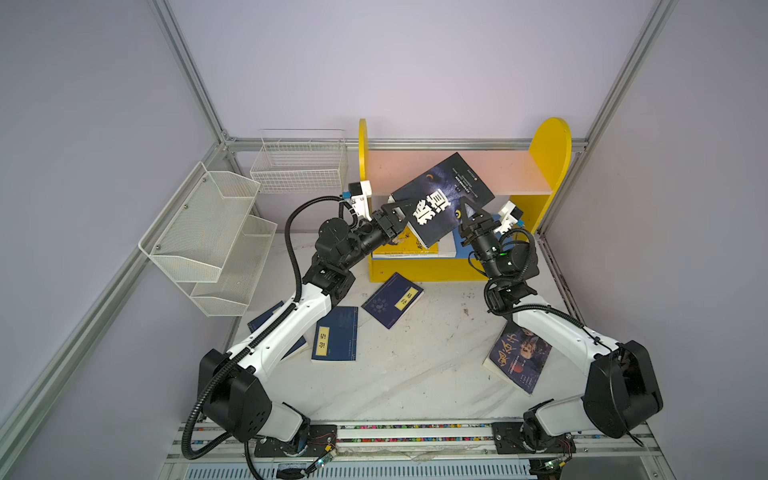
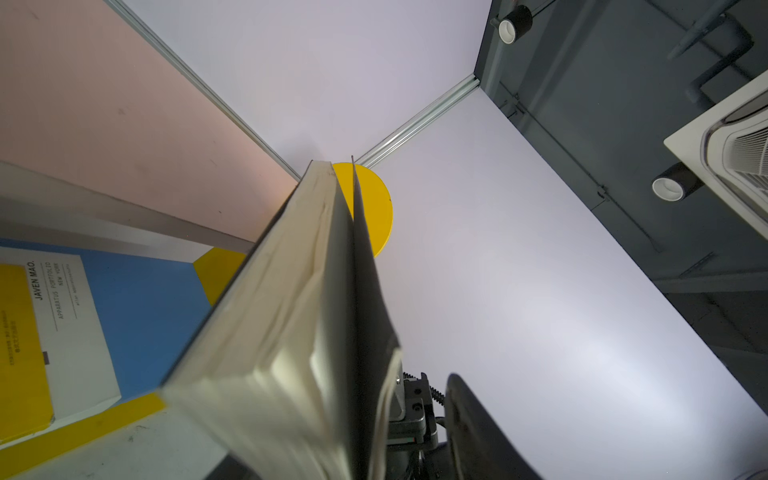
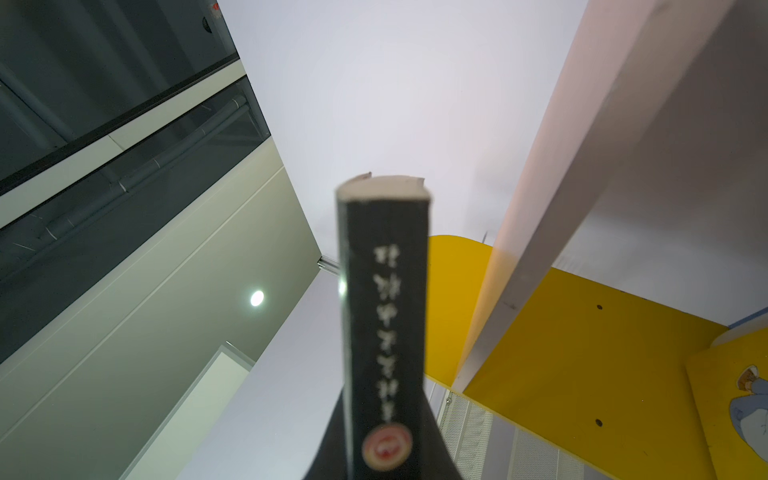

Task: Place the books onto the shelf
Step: 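Carry the dark book above the lower shelf with both grippers, then lower the dark book onto the yellow book with both grippers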

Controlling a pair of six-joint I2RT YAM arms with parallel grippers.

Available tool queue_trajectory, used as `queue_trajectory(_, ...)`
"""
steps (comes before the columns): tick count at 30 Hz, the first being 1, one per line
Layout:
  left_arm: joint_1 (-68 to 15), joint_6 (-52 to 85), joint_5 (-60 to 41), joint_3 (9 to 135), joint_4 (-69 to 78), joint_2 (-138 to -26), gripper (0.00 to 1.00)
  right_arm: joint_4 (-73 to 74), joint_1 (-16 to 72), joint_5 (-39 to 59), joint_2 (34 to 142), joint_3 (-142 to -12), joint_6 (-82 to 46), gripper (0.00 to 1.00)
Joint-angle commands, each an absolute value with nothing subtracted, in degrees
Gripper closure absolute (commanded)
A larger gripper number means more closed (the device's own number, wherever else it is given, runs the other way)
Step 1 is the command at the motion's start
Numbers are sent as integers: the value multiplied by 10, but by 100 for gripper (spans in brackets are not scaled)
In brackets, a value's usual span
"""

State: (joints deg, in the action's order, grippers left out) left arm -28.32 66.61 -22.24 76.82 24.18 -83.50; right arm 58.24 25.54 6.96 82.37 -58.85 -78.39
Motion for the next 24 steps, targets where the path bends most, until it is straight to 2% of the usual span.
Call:
queue_trajectory(1,-286,653,-205,823,273,-817,53,622,264,71,809,-584,-798,100)
queue_trajectory(3,-288,648,-200,825,262,-821,56,624,270,72,815,-588,-796,100)
queue_trajectory(6,-292,635,-193,832,230,-825,69,623,278,73,820,-590,-793,100)
queue_trajectory(13,-290,587,-177,840,154,-795,86,614,281,81,809,-565,-782,97)
queue_trajectory(17,-262,591,-252,857,98,-804,100,557,282,119,796,-557,-740,71)
queue_trajectory(19,-243,611,-303,852,96,-805,100,530,280,158,792,-552,-725,57)
queue_trajectory(21,-222,617,-350,850,85,-803,100,498,266,220,790,-548,-699,34)
queue_trajectory(22,-213,615,-368,851,74,-800,100,481,258,247,790,-546,-690,26)
queue_trajectory(23,-202,610,-390,854,55,-796,100,466,248,283,790,-540,-675,19)
queue_trajectory(24,-191,604,-413,857,33,-791,100,445,236,313,769,-534,-663,15)
